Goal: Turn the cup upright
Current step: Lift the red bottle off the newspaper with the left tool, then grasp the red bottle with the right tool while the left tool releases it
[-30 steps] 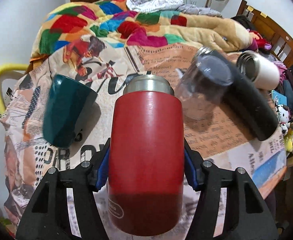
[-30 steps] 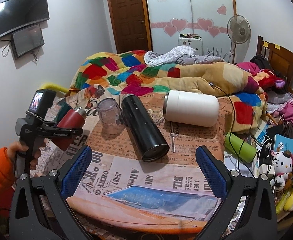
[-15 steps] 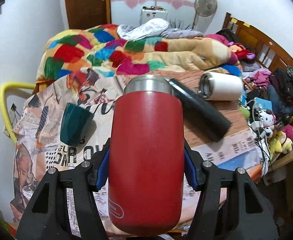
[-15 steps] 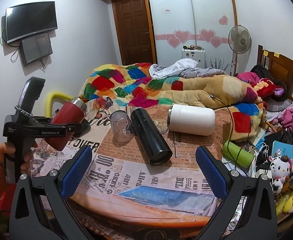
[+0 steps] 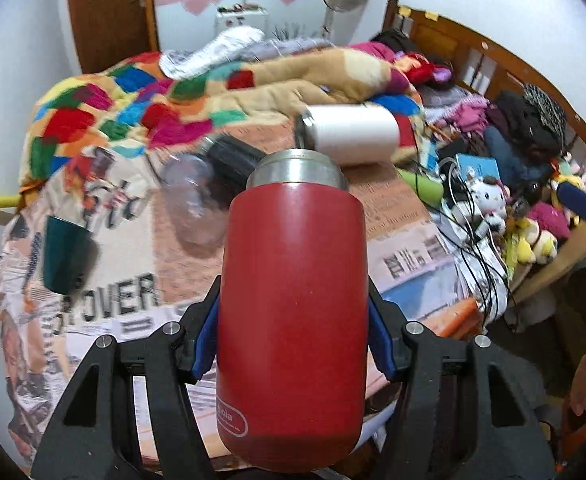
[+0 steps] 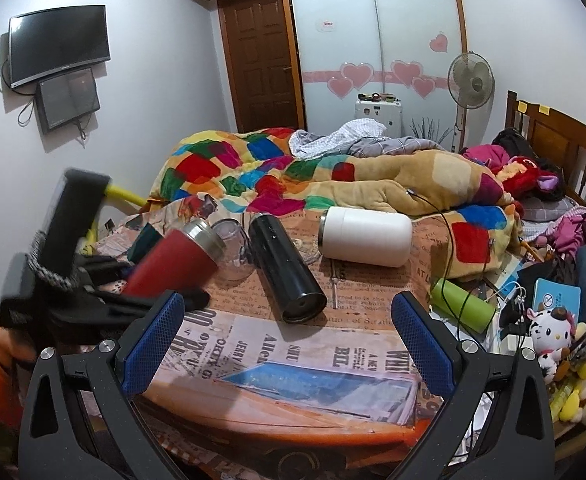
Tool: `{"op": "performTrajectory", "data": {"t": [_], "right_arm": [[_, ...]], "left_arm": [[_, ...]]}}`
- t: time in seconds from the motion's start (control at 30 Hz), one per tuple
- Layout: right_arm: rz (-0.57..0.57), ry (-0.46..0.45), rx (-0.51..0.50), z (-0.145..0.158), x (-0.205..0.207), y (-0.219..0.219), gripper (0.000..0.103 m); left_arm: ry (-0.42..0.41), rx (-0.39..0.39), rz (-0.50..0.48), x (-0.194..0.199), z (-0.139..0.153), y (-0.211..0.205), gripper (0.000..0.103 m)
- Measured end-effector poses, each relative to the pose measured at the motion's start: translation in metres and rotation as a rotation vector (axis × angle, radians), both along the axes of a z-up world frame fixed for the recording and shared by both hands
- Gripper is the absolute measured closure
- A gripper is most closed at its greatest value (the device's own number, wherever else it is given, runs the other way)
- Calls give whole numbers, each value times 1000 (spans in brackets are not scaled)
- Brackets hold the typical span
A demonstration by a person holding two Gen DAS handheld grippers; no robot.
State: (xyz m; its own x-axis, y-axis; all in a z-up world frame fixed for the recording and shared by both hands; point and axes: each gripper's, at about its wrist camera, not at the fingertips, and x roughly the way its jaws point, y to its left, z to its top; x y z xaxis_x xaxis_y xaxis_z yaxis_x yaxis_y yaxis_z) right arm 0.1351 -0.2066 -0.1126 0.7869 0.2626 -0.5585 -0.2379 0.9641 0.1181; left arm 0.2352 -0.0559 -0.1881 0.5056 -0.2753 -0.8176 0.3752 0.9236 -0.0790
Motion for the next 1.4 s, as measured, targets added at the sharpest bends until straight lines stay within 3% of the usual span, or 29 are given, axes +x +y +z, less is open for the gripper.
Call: {"op": "performTrajectory", "data": {"t": [0.33,0.7,0.9,1.1,1.27,1.4], "right_arm": [[-15,64,-12,-20,11,-7,0],[-5,139,-21,-41,20,-5,0],[-2,151,-32,-44,22,-1,0],[-19,133,-60,-38,25,5,0],[-14,132,-56,-34,31,13,0],[1,174,-70,-44,47,28,0]], "left_arm": [[129,62,-19,14,-77,-27,41],[166,65,18,21,-106,-24,41],[164,50,24,18,-103,-24,41],[116,29,7,7,-76,-15,41],[53,10,33,-11,-49,9,41],[3,-18,108,-32,-27,46,40]]}}
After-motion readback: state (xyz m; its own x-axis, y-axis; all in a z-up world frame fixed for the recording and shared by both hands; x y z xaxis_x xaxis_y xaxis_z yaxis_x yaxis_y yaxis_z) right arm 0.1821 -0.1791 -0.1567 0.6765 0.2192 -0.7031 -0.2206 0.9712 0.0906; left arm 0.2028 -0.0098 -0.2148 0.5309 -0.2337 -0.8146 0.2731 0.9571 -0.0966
